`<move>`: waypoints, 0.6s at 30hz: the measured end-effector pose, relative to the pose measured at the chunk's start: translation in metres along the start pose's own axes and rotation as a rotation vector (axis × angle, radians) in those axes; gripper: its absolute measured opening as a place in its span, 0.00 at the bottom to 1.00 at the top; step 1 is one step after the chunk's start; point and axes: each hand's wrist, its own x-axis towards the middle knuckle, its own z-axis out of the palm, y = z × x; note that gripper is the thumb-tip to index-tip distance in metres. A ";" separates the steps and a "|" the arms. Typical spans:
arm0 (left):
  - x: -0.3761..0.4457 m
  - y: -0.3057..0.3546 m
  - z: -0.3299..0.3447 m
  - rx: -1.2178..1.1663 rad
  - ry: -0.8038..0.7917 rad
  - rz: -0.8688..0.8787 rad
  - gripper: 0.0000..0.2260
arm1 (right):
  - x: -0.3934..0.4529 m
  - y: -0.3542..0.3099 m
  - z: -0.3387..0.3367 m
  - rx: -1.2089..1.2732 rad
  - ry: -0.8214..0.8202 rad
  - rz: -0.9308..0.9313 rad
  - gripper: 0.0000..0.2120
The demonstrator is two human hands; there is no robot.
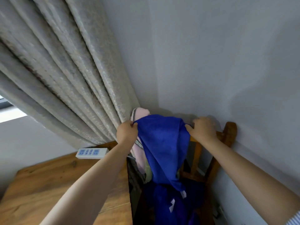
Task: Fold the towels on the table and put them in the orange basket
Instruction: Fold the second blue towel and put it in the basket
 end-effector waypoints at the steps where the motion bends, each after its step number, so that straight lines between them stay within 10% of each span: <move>1: -0.003 -0.003 0.002 0.010 -0.016 -0.005 0.14 | -0.004 0.001 0.002 -0.051 -0.005 0.048 0.20; 18: -0.036 0.004 -0.006 -0.224 -0.122 0.134 0.11 | -0.040 -0.024 -0.023 0.251 0.294 0.138 0.08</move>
